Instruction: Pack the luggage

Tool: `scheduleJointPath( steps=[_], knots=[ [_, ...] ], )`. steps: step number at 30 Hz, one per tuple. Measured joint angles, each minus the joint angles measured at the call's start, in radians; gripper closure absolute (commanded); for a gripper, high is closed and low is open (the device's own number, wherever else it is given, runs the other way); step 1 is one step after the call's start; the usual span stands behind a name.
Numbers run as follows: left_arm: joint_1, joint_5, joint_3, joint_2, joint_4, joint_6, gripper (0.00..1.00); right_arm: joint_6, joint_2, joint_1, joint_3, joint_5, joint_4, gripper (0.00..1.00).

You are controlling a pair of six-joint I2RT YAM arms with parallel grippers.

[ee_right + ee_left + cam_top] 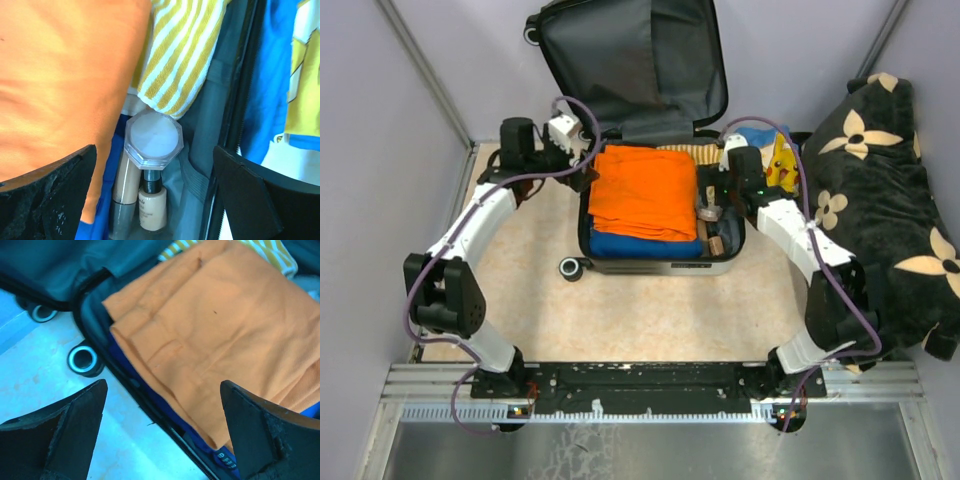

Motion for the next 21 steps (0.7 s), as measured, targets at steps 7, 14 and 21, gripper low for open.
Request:
scheduleJointPath(
  steps=[7, 14, 21],
  knots=[
    [0.164, 0.047, 0.099, 0.015, 0.049, -0.185, 0.0, -0.036, -0.097, -0.037, 0.031, -0.047, -0.005, 0.01],
    [0.291, 0.061, 0.185, 0.121, 0.269, -0.395, 0.05, -0.023, -0.109, -0.161, 0.047, -0.16, -0.014, 0.01],
    [0.291, 0.064, 0.262, 0.272, 0.502, -0.467, 0.14, -0.008, -0.109, -0.266, 0.047, -0.265, -0.029, 0.01]
  ],
)
